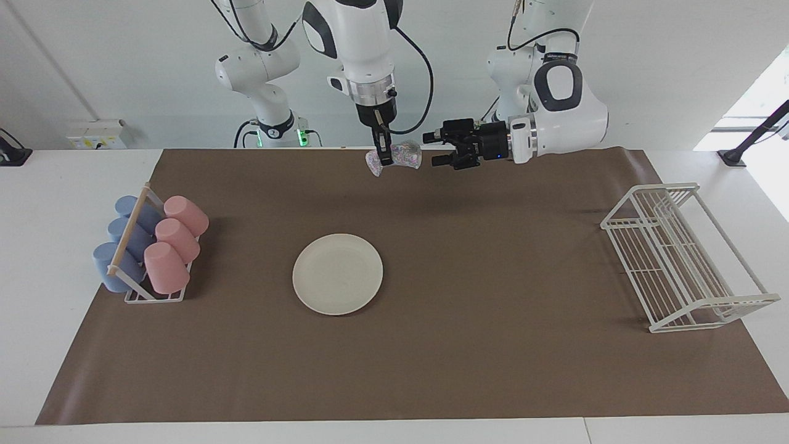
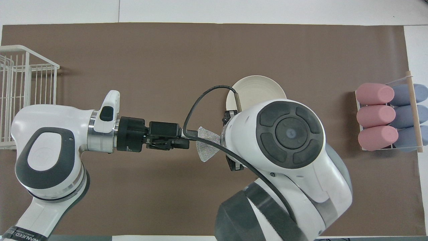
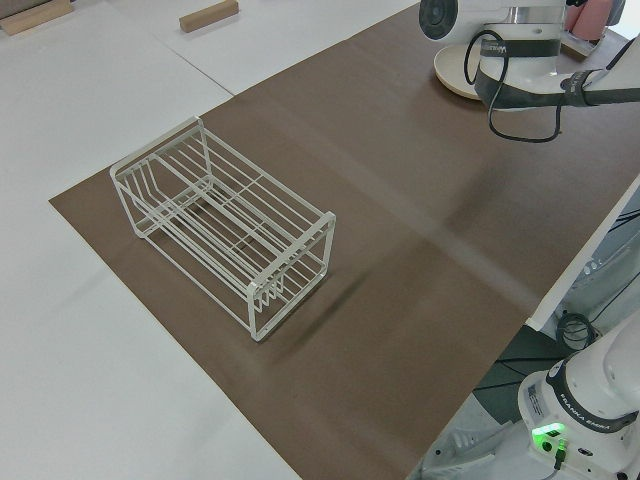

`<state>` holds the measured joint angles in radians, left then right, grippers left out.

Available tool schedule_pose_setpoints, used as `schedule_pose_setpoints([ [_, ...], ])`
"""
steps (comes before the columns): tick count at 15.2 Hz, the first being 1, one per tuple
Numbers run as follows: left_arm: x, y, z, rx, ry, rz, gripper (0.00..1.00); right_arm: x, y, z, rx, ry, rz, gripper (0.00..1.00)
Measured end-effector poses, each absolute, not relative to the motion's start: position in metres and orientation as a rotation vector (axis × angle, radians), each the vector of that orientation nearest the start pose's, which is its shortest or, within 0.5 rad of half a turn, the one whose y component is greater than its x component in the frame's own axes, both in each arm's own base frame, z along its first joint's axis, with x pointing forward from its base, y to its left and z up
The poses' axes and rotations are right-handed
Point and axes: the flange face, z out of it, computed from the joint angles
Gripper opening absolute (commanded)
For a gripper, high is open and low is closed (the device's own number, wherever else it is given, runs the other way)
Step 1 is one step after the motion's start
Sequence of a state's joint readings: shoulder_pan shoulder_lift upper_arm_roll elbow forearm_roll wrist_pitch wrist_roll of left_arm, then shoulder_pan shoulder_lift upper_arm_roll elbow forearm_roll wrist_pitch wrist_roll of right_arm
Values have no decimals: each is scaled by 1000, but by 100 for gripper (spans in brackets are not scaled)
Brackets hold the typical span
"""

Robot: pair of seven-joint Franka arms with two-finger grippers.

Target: Wipe plate with sponge

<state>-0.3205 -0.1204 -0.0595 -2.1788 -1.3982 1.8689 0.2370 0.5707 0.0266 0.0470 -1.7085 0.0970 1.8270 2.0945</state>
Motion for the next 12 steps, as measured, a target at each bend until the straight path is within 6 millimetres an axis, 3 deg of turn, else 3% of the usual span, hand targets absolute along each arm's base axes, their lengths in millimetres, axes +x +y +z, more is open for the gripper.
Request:
schedule_pose_setpoints([
  [1,449,-270,483,1874,-7,-264,100,469,342,567,-2219,2062,113,0],
  [4,448,-274,482,1877,-19,-255,80,469,342,567,-2219,2062,112,0],
  [6,449,-272,482,1872,-13,-251,56,469,342,567,-2219,2062,109,0],
  [9,448,-278,483,1861,-1,-235,0,470,341,567,-2219,2063,106,0],
  [12,441,-292,482,1871,-12,-234,0,471,340,567,-2217,2066,103,0],
])
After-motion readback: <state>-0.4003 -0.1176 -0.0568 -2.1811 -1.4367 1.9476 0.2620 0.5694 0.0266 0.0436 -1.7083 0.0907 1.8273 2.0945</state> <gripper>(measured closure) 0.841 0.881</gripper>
